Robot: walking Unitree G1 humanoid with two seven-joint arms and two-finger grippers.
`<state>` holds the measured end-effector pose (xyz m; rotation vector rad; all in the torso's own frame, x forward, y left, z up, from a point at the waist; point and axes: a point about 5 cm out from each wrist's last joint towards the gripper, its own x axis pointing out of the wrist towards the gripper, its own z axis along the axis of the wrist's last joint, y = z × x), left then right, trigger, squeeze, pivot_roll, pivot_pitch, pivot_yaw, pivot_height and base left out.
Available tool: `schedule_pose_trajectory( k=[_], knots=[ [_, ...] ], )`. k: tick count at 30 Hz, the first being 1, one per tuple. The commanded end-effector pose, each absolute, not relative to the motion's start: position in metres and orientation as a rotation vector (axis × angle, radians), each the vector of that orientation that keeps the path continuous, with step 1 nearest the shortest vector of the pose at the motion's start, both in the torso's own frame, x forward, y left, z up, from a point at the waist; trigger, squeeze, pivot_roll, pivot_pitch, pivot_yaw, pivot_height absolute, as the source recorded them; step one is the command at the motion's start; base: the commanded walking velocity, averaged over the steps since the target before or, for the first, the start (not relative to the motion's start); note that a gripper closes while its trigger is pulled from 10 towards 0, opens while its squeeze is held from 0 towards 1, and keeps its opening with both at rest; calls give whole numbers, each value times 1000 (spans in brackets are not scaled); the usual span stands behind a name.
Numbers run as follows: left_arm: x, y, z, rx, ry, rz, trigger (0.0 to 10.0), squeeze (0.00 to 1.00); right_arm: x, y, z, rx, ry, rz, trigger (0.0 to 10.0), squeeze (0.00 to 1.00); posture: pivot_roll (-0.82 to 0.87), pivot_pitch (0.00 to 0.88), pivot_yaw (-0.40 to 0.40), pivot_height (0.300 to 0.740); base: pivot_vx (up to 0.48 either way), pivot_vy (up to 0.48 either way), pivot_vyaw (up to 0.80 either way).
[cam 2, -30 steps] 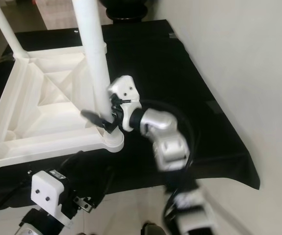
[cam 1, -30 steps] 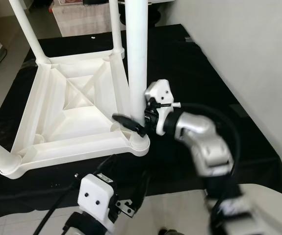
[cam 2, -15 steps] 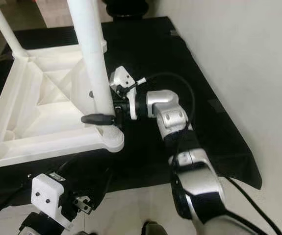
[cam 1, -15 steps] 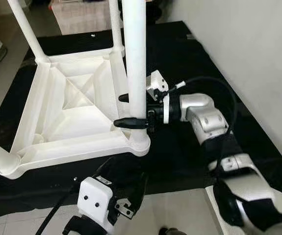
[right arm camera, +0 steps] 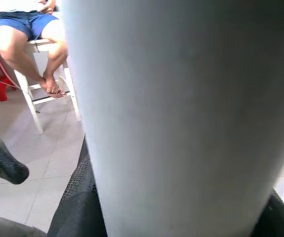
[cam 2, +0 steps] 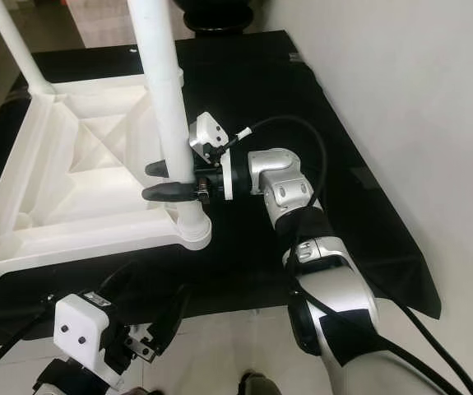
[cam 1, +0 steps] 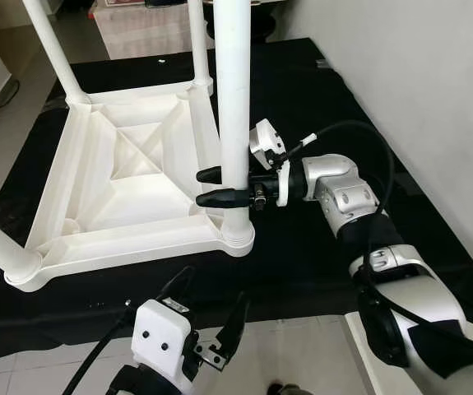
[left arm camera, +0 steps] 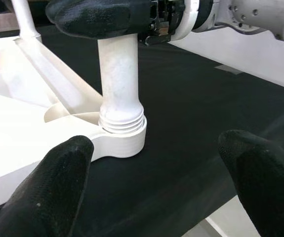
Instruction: Building children table
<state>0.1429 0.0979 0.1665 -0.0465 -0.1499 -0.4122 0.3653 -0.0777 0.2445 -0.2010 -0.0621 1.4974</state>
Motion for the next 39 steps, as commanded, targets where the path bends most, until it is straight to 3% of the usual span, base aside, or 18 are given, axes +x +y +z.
schedule_pose_trajectory(
  k=[1,3,4,5,6,8,12,16,17,19,20,23,24,27,35,36,37,39],
  knots=[
    [141,97,168,-39,-155,-407,10000,0,368,-83,243,-174,-81,1373,0,0,27,171,-22,740,0,0,0],
    [141,98,168,-37,-157,-405,10000,0,360,-85,221,-105,-53,986,0,0,20,175,-36,740,0,0,0],
    [141,98,168,-37,-157,-405,10000,0,360,-85,221,-105,-53,986,0,0,20,175,-36,740,0,0,0],
    [141,99,168,-36,-158,-404,10000,0,355,-92,208,-118,-35,666,0,0,14,176,-31,740,0,0,0],
    [142,100,169,-34,-160,-402,10000,0,332,-92,189,-117,11,502,0,0,10,182,-24,740,0,0,0],
    [142,100,169,-34,-160,-402,10000,0,332,-92,189,-117,11,502,0,0,10,182,-24,740,0,0,0],
    [146,102,168,-30,-163,-411,10000,0,297,-65,170,-129,51,535,0,0,-25,170,-5,740,0,0,0],
    [149,102,167,-27,-167,-418,10000,0,305,-54,174,-142,34,612,0,0,-12,153,-19,740,0,0,0],
    [150,102,167,-24,-171,-412,10000,0,308,-52,177,-138,25,627,8118,0,-13,154,-18,740,0,0,0],
    [150,102,168,-23,-174,-407,10000,0,310,-52,179,-135,20,633,8118,0,-8,155,-21,740,0,0,0],
    [150,102,168,-21,-176,-401,10000,0,309,-51,182,-125,18,638,10000,0,-6,155,-20,740,0,0,0],
    [150,103,168,-20,-177,-399,10000,0,308,-48,186,-101,10,672,10000,43,-9,154,-17,740,0,0,0],
    [150,102,168,-21,-177,-403,10000,0,306,-44,196,-66,-11,758,10000,1000,-11,156,-16,740,0,0,0],
    [149,102,168,-24,-176,-409,10000,0,305,-40,212,-33,-59,897,10000,1000,-10,160,-16,740,0,0,0],
    [147,101,169,-28,-173,-414,10000,0,326,-54,221,-247,-89,1321,10000,1000,12,171,-16,740,0,0,0],
    [146,100,169,-28,-172,-414,10000,0,335,-56,224,-232,-59,1393,10000,427,20,175,-17,740,0,0,0],
    [145,100,170,-29,-170,-414,10000,0,339,-56,225,-240,-52,1410,10000,0,20,175,-17,740,0,0,0],
    [144,100,170,-29,-167,-415,10000,0,343,-56,227,-235,-39,1440,10000,0,28,183,-18,740,0,0,0]
  ],
)
